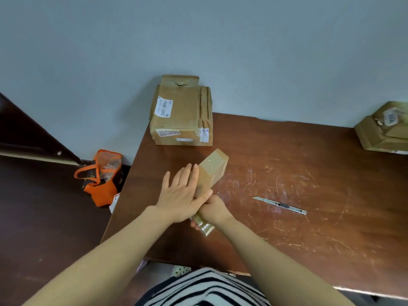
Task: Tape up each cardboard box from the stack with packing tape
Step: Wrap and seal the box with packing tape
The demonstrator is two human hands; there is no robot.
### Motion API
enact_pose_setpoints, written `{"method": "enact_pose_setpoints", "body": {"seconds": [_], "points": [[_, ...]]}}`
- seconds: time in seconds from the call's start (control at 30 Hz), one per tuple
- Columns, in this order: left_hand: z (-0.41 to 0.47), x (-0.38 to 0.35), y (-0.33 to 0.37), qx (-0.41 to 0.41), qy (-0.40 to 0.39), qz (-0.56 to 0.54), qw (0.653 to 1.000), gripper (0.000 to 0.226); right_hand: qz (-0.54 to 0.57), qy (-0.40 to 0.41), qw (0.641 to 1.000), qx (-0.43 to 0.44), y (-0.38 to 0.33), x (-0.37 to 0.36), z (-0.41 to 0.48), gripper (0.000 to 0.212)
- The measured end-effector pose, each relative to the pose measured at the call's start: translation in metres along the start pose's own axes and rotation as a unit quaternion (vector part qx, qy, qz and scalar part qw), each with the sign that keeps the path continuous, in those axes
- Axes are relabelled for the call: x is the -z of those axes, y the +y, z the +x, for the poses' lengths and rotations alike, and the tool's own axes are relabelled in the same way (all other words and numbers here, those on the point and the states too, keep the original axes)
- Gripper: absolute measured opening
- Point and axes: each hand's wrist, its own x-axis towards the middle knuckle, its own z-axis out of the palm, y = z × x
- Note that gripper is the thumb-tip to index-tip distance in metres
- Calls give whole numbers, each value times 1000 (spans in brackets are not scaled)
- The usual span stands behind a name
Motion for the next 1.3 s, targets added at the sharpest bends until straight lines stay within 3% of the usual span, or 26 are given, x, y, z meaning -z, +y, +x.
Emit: {"method": "enact_pose_setpoints", "body": {"seconds": [0.07, 0.2, 0.37, 0.43, 0.53, 0.57, 0.6, 0.7, 0.8, 0.9, 1.07, 1.3], "points": [[-6, 10, -6, -13, -32, -62, 997, 73, 6, -13, 1000, -6, 2, 1, -2, 27], [-30, 7, -26, -5, -21, -86, 996, 100, 8, -22, 1000, -12, 2, 5, -3, 30], [-37, -10, -35, 0, 46, -290, 956, 80, 13, -29, 999, -15, -2, 9, -17, 34], [-37, -10, -44, 35, 28, -401, 915, 72, 27, -28, 999, -12, -9, 15, -29, 32], [-41, -16, -56, 94, -64, -586, 802, 62, -7, -3, 1000, 26, -16, 15, -36, 20], [-40, -23, -59, 111, -74, -607, 784, 60, -34, -6, 999, 40, -16, 10, -34, 21], [-37, -30, -62, 118, -61, -592, 795, 58, -60, -11, 997, 49, -16, 5, -31, 24], [-34, -46, -62, 129, 46, -460, 877, 66, -58, -5, 998, 39, -14, -8, -17, 39], [-41, -59, -51, 83, -16, -379, 921, 126, -40, -10, 999, 35, -17, -10, -7, 53], [-49, -81, -43, 54, -42, -192, 979, 152, -115, -13, 992, 49, -20, -12, -1, 70], [-47, -90, -33, 69, 28, -163, 984, 154, -71, -19, 994, 79, -15, -15, -11, 59], [-40, -98, -21, 76, 74, -226, 968, 146, -37, -4, 997, 63, -12, -12, -16, 47]]}}
